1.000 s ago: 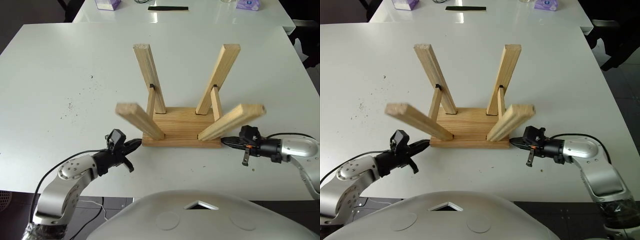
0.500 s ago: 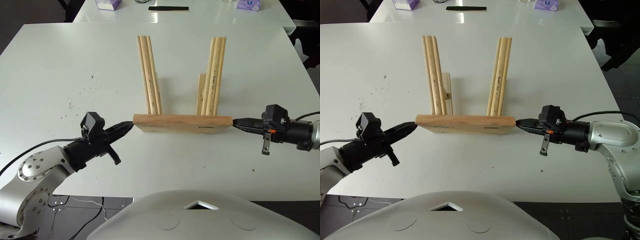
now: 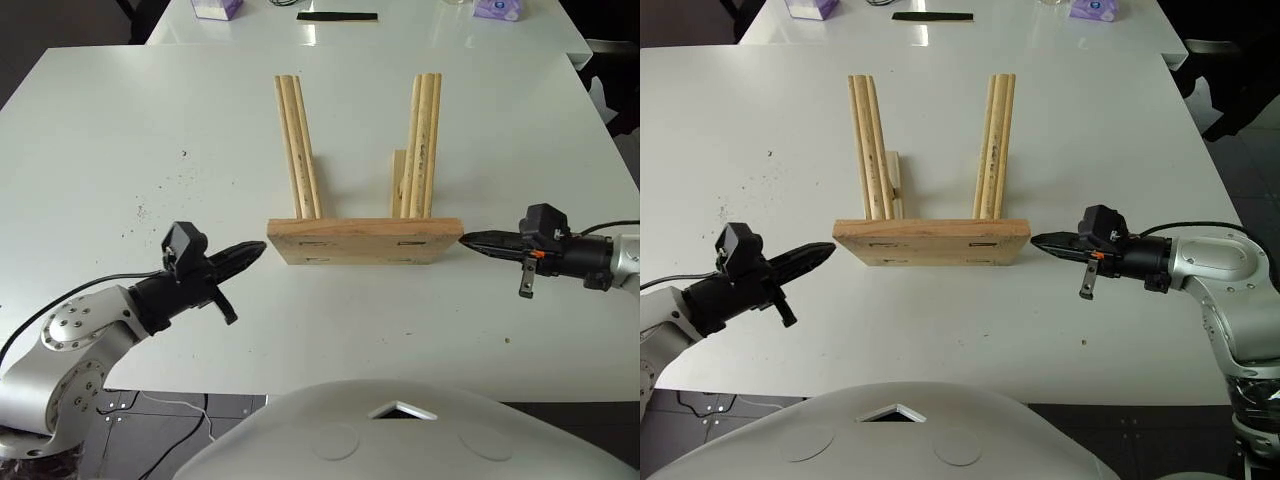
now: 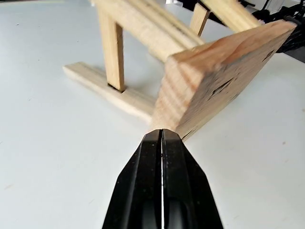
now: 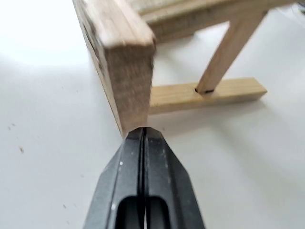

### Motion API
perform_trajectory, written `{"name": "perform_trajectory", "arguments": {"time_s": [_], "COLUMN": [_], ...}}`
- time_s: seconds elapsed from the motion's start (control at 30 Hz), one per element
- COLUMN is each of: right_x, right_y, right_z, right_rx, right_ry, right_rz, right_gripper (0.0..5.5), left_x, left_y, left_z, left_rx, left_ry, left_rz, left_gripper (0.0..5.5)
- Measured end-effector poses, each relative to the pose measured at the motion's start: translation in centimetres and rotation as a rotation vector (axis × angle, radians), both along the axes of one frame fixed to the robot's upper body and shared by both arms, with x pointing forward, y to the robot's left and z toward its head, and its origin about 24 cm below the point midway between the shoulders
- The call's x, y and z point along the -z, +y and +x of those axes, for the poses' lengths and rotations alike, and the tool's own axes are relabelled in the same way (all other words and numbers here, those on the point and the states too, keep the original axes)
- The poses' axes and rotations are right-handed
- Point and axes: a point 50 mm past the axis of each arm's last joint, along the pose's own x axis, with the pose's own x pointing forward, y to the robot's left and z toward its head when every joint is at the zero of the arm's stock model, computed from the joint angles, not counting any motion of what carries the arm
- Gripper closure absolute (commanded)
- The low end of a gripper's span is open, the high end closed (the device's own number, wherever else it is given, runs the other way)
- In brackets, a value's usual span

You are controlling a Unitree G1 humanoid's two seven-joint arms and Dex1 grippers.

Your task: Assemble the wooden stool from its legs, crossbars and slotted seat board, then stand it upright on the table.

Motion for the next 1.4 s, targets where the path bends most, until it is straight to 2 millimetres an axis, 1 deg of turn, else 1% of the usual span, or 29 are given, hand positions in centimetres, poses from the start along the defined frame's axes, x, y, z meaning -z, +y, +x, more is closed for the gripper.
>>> {"name": "perform_trajectory", "arguments": {"time_s": [0.03,0.07,0.1,0.17,0.2,0.27,0.33,0.43,0.47,0.53,0.63,0.77,0.8,1.0,1.1,1.2,1.37,1.4], "right_x": [0.3,0.5,0.9,1.9,2.4,3.4,3.9,3.8,3.7,3.6,3.3,3.4,3.5,3.9,3.7,3.6,4.5,4.7], "right_y": [-0.3,-0.4,-0.1,0.7,1.1,1.3,1.1,0.9,0.9,1.1,1.5,2.1,2.2,2.7,3.7,4.3,5.0,5.0], "right_z": [0.1,0.2,0.4,1.0,1.3,1.8,2.2,2.5,2.4,2.3,2.4,2.3,2.2,2.4,2.9,3.5,3.8,3.9], "right_rx": [-0.005,-0.015,-0.045,-0.088,-0.098,-0.101,-0.089,-0.101,-0.117,-0.131,-0.173,-0.231,-0.241,-0.260,-0.282,-0.299,-0.328,-0.326], "right_ry": [0.001,-0.001,-0.004,-0.048,-0.076,-0.102,-0.105,-0.095,-0.084,-0.056,-0.030,0.029,0.041,0.123,0.149,0.164,0.203,0.210], "right_rz": [-0.020,-0.029,-0.036,-0.053,-0.069,-0.089,-0.086,-0.074,-0.062,-0.034,-0.011,0.004,0.004,0.017,0.052,0.077,0.081,0.075], "right_gripper": [5.50,5.50,5.31,5.03,4.94,4.62,4.35,3.87,3.79,3.46,3.09,2.51,2.35,2.35,2.35,2.35,2.35,2.54], "left_x": [0.5,0.8,1.4,3.0,3.8,5.0,5.1,4.8,4.7,4.7,4.6,4.8,4.9,5.4,5.5,5.5,6.0,6.0], "left_y": [1.3,1.8,2.2,1.8,1.5,0.5,-0.2,-0.6,-0.6,-0.5,-0.5,-1.2,-1.3,-2.3,-3.1,-3.5,-4.5,-4.6], "left_z": [0.1,0.2,0.5,1.2,1.5,2.2,2.5,2.8,2.8,2.8,3.1,3.8,3.9,5.0,5.6,6.2,6.5,6.7], "left_rx": [-0.013,-0.009,0.014,0.063,0.078,0.092,0.129,0.184,0.203,0.233,0.274,0.361,0.381,0.469,0.509,0.543,0.585,0.588], "left_ry": [0.011,0.011,0.001,-0.025,-0.039,-0.054,-0.069,-0.089,-0.084,-0.076,-0.078,-0.087,-0.090,-0.117,-0.126,-0.128,-0.140,-0.139], "left_rz": [0.072,0.113,0.177,0.266,0.279,0.251,0.225,0.206,0.196,0.176,0.166,0.153,0.155,0.153,0.128,0.119,0.087,0.085], "left_gripper": [5.48,5.28,5.21,4.82,4.73,4.40,4.12,3.62,3.54,3.20,2.83,2.22,2.16,2.16,2.16,2.16,2.16,2.16]}}
